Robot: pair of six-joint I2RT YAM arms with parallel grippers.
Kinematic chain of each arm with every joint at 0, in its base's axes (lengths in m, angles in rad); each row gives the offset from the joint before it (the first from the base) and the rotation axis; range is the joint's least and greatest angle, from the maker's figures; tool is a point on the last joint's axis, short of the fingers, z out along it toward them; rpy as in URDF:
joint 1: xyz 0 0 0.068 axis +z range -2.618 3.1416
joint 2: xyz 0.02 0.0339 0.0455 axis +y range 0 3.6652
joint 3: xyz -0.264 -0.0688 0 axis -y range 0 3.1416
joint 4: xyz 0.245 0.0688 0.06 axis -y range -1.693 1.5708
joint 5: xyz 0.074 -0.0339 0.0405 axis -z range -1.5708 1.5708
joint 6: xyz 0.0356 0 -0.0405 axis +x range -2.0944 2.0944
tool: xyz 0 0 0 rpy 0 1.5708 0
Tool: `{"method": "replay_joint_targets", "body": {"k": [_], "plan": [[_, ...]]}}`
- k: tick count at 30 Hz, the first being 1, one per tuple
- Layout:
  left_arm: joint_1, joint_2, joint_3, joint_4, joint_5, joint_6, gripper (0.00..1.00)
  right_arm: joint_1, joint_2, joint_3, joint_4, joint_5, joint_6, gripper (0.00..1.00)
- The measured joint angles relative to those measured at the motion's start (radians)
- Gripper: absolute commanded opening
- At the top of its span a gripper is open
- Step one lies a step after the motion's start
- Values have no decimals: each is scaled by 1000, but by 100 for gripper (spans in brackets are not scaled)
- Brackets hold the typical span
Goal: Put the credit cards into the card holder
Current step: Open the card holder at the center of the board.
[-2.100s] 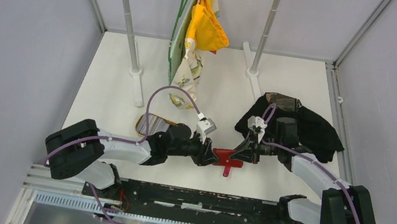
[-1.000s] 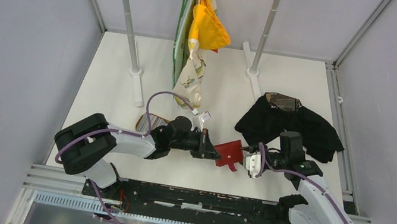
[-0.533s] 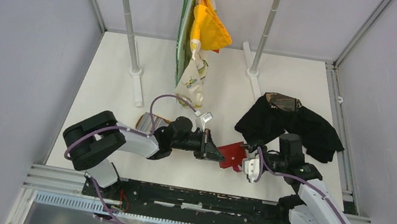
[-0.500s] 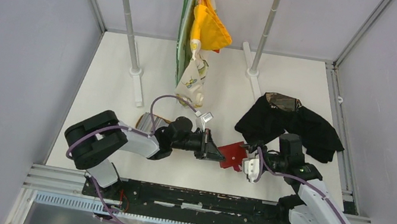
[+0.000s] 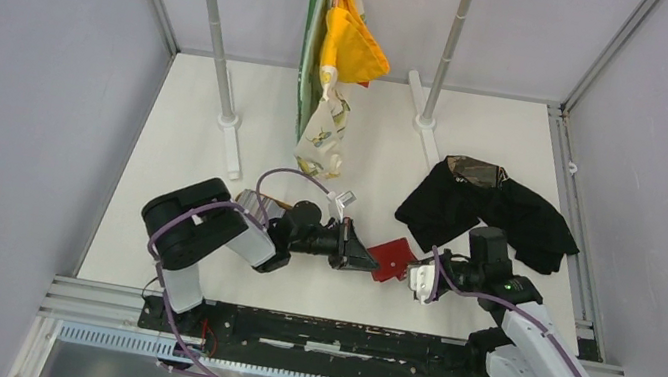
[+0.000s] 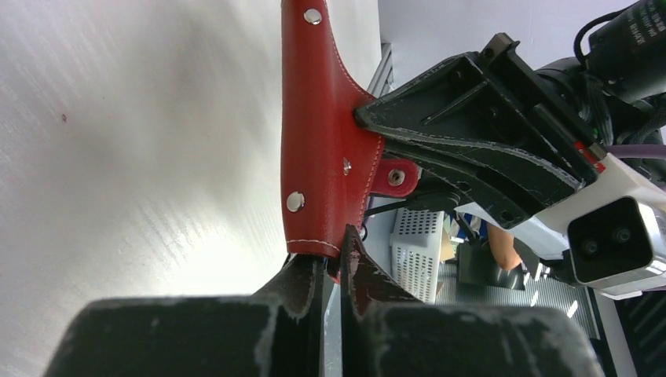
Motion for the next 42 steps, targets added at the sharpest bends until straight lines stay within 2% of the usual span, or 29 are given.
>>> {"method": "replay_joint_targets", "body": {"k": [3,8,13,16,25,30,34,37,42], "plan": [[0,29,-8,43,8,-13,17,0,0,0,2,-1,10,0],[0,60,-19,100,14,-29,31,0,-1,1,3,-1,36,0],[-7,58,-27,98,18,-24,56,0,0,16,17,-4,71,0],[-10,16,-29,18,3,23,66,0,5,40,18,-2,102,0],[-23,-315,-31,-418,-205,318,69,0,85,128,-39,1,117,0],[-81,-471,-29,-595,-334,506,71,0,121,139,-74,-8,114,0],[-169,-573,-18,-676,-443,671,73,0,140,144,-81,-11,125,0],[-224,-618,-12,-686,-507,811,79,0,150,152,-80,-11,142,1],[-245,-625,-21,-660,-591,970,87,0,162,157,-79,-11,167,1]]}}
